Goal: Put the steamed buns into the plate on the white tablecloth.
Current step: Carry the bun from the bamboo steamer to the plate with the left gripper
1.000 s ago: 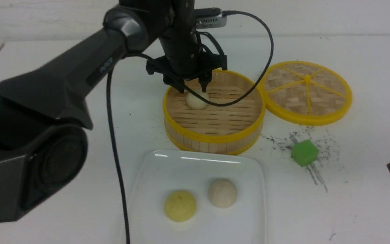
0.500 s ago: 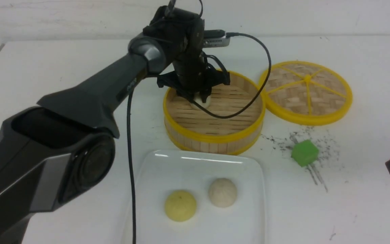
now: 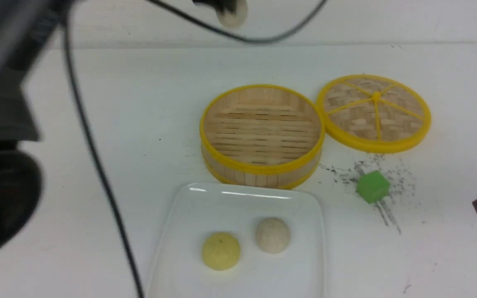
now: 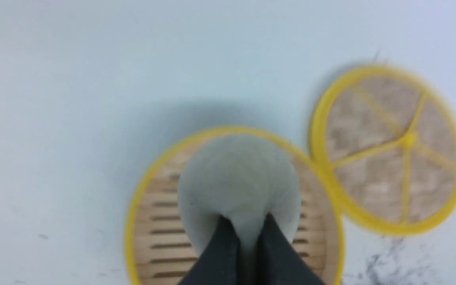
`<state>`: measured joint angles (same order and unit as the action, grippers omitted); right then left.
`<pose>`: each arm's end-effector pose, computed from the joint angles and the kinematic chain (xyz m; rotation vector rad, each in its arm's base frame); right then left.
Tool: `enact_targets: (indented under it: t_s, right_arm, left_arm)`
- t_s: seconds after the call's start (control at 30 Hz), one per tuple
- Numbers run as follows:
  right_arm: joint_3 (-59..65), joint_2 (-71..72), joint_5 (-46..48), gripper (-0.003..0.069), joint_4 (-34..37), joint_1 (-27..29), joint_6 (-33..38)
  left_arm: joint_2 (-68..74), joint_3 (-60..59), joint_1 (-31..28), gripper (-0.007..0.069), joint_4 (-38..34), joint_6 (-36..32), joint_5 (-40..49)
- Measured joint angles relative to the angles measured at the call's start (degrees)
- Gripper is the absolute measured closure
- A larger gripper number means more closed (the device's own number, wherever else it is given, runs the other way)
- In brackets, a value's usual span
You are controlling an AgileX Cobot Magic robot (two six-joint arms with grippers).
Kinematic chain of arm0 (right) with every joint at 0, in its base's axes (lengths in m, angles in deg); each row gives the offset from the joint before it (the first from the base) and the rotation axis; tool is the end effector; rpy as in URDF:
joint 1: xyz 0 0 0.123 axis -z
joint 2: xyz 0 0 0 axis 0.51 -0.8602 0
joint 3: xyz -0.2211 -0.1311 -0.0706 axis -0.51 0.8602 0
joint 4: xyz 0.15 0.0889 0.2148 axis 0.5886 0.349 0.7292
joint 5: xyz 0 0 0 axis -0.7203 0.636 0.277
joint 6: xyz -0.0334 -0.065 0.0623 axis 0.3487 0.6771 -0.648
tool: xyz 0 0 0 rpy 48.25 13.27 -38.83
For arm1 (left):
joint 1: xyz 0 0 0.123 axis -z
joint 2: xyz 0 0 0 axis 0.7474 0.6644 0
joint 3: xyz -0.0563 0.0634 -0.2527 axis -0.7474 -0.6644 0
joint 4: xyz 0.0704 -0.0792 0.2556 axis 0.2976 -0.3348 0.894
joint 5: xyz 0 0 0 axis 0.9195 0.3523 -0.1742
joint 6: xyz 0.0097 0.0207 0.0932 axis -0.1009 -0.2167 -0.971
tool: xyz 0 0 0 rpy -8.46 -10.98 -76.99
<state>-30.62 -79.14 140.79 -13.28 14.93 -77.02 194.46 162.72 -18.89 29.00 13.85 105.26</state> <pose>0.2029 0.0717 0.2971 -0.4629 2.4739 0.2771 0.3911 -0.2099 0.4478 0.1047 2.2732 -0.3611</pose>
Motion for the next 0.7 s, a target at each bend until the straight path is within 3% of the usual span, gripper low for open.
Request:
enact_targets:
  t_s: [0.1,0.33,0.53,0.7]
  right_arm:
    - [0.0,0.0,0.1,0.0642,0.1,0.0,0.0]
    - [0.0,0.0,0.2,0.0633,0.1,0.0,0.0]
    - [0.0,0.0,0.2,0.0622,0.7,0.0,0.0]
    - [0.0,0.0,0.0,0.0619,3.1,0.0,0.1]
  left_arm:
    - [-4.7,-1.1,0.0,0.0597,1.6,-1.8,0.0]
    - [-17.5,-17.1,0.0,0.0594,-0.3,-5.6,0.0]
    - [-26.0,-45.8,0.0,0.0588,-3.1,-5.1,-0.1]
    - [-24.1,-62.1,0.0,0.0585,-6.5,-5.1,-10.6]
